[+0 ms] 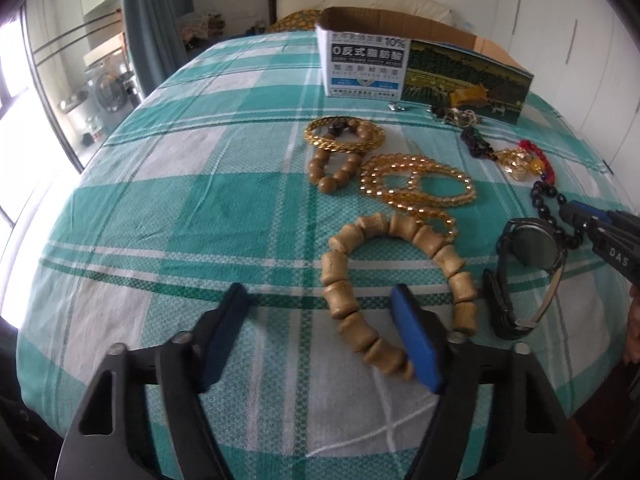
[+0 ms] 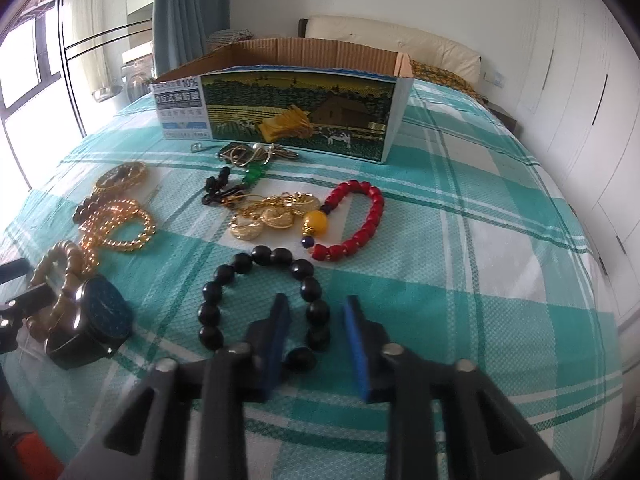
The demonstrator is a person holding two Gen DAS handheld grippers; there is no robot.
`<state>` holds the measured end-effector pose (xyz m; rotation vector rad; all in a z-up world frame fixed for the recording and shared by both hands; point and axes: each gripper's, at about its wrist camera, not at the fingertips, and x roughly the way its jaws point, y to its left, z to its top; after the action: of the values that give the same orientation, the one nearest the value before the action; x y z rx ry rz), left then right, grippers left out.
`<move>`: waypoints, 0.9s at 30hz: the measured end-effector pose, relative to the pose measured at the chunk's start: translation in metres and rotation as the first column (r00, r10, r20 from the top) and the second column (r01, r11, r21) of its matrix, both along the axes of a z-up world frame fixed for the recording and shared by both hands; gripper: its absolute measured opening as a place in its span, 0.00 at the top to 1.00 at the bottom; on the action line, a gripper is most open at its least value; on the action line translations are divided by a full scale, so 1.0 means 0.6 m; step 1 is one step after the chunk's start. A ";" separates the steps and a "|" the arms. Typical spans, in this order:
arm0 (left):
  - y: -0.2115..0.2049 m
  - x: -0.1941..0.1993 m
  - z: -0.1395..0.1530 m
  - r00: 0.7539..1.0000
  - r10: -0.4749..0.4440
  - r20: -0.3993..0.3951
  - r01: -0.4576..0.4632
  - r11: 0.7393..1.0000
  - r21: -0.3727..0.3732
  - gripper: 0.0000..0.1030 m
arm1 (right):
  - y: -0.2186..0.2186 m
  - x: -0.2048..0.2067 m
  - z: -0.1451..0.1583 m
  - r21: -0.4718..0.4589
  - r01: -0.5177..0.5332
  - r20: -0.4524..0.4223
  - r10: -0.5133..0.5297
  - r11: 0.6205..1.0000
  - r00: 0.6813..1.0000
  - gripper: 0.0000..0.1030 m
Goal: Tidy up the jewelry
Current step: 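Grasp the light-wood bead bracelet with the left tool while the right tool grasps the black bead bracelet, then carry both bracelets into the cardboard box and open both tools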
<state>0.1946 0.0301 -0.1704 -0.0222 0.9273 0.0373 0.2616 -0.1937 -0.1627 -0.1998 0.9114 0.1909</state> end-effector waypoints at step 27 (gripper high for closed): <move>0.023 0.101 0.239 0.971 -0.157 0.182 0.205 0.934 -0.291 0.88 | -0.045 0.012 0.218 0.251 -0.031 0.113 0.003 0.967 0.994 0.88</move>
<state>0.2555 0.0440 -0.0270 -0.2270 0.7670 -0.2794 0.2688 -0.2204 -0.0322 0.0185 0.7660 0.3070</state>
